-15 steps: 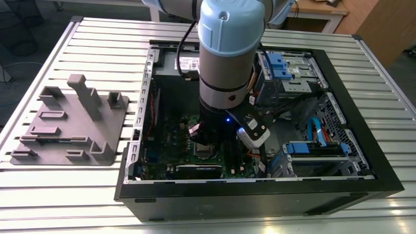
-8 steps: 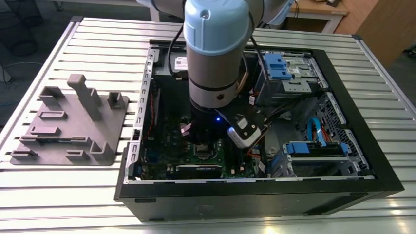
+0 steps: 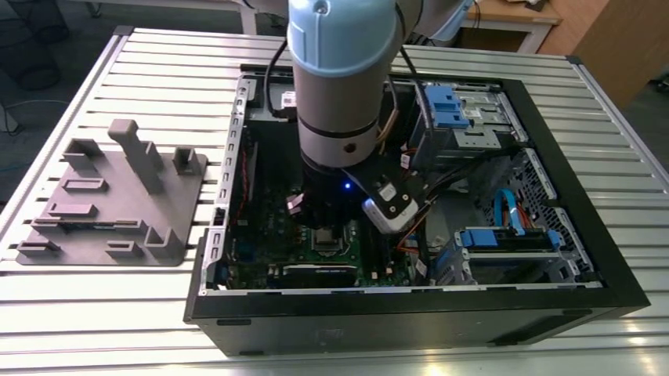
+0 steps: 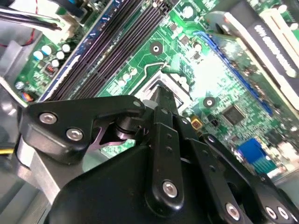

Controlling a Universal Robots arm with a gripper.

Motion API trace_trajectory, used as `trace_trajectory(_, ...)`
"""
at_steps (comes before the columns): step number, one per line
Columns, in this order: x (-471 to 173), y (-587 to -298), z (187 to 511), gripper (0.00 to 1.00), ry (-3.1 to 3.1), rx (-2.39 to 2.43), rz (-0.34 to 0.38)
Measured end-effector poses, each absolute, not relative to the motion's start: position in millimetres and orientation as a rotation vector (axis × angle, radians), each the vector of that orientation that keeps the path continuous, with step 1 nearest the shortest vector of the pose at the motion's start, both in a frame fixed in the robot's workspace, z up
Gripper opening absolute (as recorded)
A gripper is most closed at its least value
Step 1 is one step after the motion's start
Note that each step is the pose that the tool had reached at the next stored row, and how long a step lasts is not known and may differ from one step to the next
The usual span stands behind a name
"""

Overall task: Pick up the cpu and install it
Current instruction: 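Install the first cpu locking lever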

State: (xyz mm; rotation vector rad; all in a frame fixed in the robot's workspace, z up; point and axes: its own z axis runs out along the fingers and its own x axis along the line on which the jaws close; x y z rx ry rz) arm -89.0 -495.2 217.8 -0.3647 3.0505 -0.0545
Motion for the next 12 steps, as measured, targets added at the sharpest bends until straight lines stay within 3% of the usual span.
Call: trace_trajectory(12, -89.0, -495.1, 229.3, 0.11, 3.050, -0.365, -0.055)
